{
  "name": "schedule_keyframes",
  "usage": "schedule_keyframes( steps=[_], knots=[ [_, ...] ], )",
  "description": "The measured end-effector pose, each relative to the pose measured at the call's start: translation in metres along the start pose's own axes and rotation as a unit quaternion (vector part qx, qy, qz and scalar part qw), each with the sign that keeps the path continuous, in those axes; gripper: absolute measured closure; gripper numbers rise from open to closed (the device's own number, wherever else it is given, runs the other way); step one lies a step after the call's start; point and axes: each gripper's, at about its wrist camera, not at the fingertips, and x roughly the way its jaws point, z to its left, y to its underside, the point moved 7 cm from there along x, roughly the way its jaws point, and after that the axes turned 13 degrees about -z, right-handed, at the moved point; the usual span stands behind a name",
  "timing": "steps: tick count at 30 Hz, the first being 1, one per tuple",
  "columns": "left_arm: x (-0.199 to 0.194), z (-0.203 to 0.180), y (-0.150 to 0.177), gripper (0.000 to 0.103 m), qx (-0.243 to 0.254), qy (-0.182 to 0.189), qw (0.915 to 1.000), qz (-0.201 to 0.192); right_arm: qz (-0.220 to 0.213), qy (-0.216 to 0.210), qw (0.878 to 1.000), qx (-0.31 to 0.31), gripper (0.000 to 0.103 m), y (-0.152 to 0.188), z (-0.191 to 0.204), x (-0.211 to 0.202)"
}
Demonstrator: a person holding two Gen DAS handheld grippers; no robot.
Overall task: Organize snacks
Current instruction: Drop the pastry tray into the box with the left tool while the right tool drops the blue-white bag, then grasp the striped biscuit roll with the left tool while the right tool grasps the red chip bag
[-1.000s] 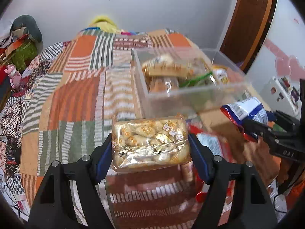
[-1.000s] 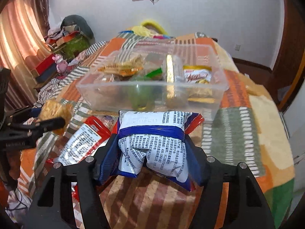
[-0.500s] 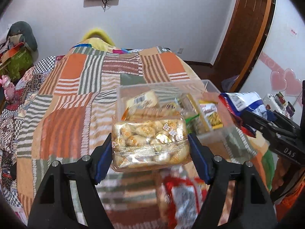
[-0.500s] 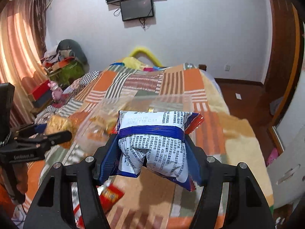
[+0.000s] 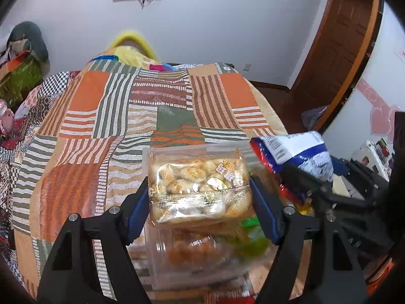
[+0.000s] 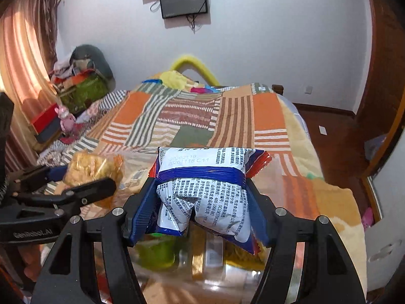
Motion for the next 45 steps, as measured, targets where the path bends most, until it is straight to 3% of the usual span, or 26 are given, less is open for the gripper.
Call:
schedule_keyframes(
  steps=[10, 16, 22, 33, 35, 45],
  knots=[
    [0.014, 0.010, -0.002, 0.026, -0.017, 0.000, 0.9998, 0.004, 0.012, -0.010, 1.000, 0.007, 0.032, 0.002, -0.007, 0.008],
    [-0.014, 0.000, -0.003, 0.026, 0.003, 0.005, 0.9999, -0.013, -0.010, -0.004, 1.000, -0.012, 0.027, -0.011, -0.007, -0.022],
    [-0.062, -0.002, 0.005, 0.023, 0.029, 0.003, 0.9991, -0.032, -0.018, -0.029, 0.999, 0.005, 0.024, -0.006, -0.002, -0.059],
    [-0.135, 0.021, 0.068, 0.021, 0.034, -0.008, 0.9991, -0.025, 0.015, -0.071, 0.997, -0.014, 0.024, 0.052, 0.046, -0.094],
    [-0.142, 0.024, 0.082, 0.021, 0.042, -0.015, 0.9988, -0.021, 0.028, -0.084, 0.996, -0.010, 0.019, 0.064, 0.058, -0.092],
    [-0.160, 0.032, 0.140, 0.021, 0.038, -0.009, 0.9992, 0.009, 0.085, -0.065, 0.994, -0.035, 0.019, 0.113, 0.091, -0.058]
  ],
)
